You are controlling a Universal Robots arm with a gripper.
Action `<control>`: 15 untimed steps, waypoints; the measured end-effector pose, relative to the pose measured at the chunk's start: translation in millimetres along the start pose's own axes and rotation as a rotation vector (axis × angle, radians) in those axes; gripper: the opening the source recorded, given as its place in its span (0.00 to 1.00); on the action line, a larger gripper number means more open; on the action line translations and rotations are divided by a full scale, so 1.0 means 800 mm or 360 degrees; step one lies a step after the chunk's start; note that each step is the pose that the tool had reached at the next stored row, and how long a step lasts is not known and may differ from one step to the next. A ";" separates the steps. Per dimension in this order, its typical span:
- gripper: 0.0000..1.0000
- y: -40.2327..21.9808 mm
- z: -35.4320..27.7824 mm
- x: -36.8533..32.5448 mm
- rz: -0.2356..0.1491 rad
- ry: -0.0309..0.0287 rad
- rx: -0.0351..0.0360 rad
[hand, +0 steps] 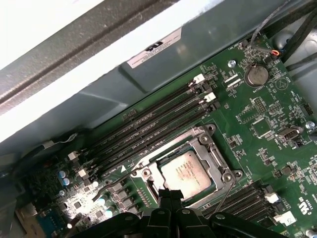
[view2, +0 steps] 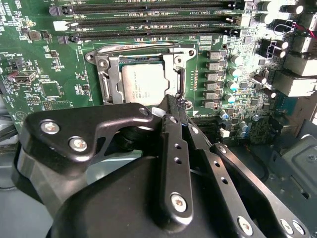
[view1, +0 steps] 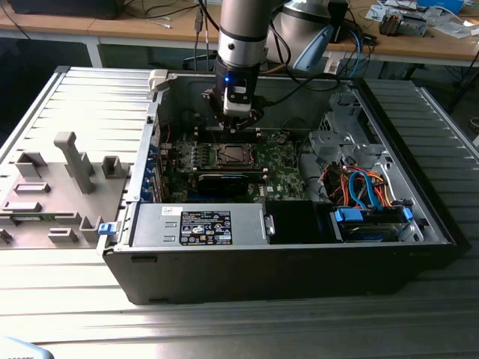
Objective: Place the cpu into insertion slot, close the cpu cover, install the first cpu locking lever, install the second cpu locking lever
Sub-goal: 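Install the first cpu locking lever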
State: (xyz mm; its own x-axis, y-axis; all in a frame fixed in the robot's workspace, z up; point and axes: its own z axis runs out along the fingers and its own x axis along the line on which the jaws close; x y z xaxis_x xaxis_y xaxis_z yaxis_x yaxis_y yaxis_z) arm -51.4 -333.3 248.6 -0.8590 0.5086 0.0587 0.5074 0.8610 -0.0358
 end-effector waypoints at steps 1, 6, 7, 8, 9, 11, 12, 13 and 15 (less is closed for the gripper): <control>0.11 0.0000 0.0000 0.0000 -0.0019 -0.00005 0.0001; 0.11 0.0000 0.0000 0.0000 -0.0093 -0.00032 0.0005; 0.11 0.0000 0.0000 0.0000 -0.0097 -0.00034 0.0005; 0.11 0.0000 0.0000 0.0000 -0.0099 -0.00034 0.0005; 0.11 0.0000 0.0000 0.0000 -0.0101 -0.00035 0.0006; 0.11 0.0000 0.0000 0.0000 -0.0104 -0.00036 0.0006; 0.11 0.0000 0.0000 0.0000 -0.0104 -0.00035 0.0006; 0.11 0.0000 0.0000 0.0000 -0.0105 -0.00036 0.0006; 0.11 0.0000 0.0000 0.0000 -0.0106 -0.00037 0.0006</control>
State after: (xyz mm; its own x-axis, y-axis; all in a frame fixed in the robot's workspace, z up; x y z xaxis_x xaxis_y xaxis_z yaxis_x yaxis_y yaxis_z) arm -51.4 -333.3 248.5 -0.8910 0.4501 0.0588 0.4487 0.8930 -0.0356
